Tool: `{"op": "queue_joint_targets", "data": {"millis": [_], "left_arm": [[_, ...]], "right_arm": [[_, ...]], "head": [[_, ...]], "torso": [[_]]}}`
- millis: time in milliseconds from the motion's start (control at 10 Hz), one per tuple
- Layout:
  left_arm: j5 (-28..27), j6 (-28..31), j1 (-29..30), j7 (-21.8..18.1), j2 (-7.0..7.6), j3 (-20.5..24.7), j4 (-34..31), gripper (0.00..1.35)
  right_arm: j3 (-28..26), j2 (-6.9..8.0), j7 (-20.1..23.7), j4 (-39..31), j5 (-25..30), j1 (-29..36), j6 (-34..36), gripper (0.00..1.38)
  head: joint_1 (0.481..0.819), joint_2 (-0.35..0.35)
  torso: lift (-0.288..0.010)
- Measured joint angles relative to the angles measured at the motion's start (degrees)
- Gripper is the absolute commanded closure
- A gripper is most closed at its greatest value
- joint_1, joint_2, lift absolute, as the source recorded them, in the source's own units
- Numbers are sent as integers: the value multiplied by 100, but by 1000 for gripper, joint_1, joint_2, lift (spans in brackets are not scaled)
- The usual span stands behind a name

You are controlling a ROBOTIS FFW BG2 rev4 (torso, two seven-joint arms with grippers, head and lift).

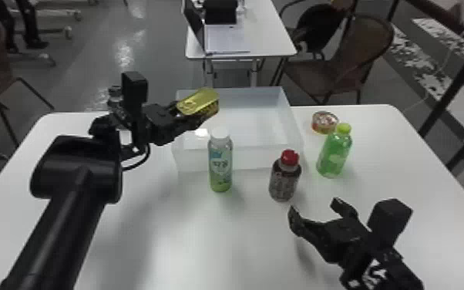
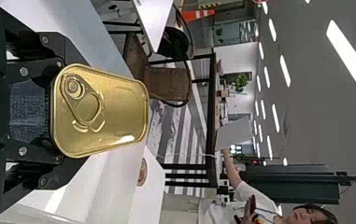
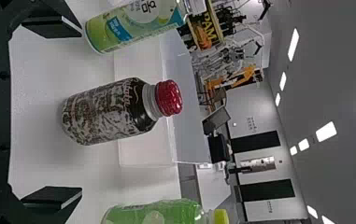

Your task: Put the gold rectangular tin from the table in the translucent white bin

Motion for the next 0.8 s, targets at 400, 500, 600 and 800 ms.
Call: {"op": "queue_joint_targets", "data": {"millis": [400, 500, 600, 800], "left_arm": [[-188, -239, -492, 208, -205, -192, 1071, 518], [-173, -333, -500, 271, -208, -206, 1095, 277], [-78, -437, -472, 327, -199, -218, 1101, 130], [73, -563, -441, 340, -180, -227, 1100, 117]], "right_arm": [[21, 0, 11, 93, 1, -88, 0, 102], [27, 0, 11, 99, 1, -97, 0, 102], [27, 0, 11, 98, 1, -95, 0, 102], [26, 0, 14, 83, -7, -78, -4, 102]], "head": [[695, -51], [695, -50], [695, -50], [695, -49]], "torso": [[-131], [-131], [-131], [-131]]}}
